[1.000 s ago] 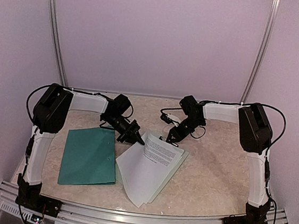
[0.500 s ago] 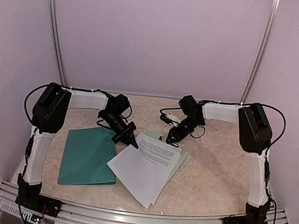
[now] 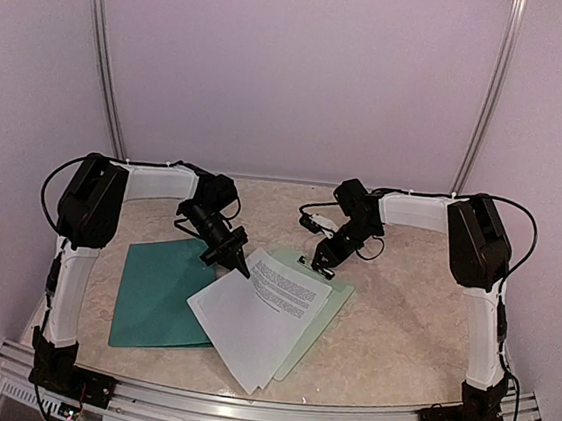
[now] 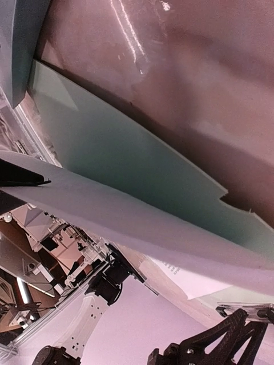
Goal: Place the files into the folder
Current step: Clamp the file with the spring clip on the folder.
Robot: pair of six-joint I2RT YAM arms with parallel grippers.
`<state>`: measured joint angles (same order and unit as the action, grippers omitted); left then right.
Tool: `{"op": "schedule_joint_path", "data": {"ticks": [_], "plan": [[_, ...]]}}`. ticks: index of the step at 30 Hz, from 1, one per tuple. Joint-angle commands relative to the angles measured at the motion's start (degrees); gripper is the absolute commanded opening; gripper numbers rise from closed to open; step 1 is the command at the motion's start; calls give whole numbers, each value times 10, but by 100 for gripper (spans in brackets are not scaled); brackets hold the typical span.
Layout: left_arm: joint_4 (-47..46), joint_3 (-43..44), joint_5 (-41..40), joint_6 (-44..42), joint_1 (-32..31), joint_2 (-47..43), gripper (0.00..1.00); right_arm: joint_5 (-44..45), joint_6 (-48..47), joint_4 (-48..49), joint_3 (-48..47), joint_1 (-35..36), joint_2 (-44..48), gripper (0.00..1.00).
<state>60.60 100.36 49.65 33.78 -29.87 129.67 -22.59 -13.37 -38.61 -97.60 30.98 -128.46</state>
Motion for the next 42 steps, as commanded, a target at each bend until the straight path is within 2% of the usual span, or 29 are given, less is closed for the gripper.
{"op": "schedule_joint_path", "data": {"ticks": [1, 9, 20, 26, 42], "plan": [[-36, -13, 37, 42, 9, -34, 0, 18, 14, -16, 1, 8, -3, 0], [-99, 1, 94, 118, -3, -25, 0, 16, 16, -15, -2, 8, -4, 0], [-74, 58, 131, 138, -17, 16, 0, 19, 17, -15, -13, 13, -4, 0], [-76, 61, 143, 152, -13, 30, 0, 18, 15, -15, -12, 14, -5, 0], [-257, -73, 147, 263, 4, -15, 0, 15, 13, -13, -12, 15, -8, 0]]}}
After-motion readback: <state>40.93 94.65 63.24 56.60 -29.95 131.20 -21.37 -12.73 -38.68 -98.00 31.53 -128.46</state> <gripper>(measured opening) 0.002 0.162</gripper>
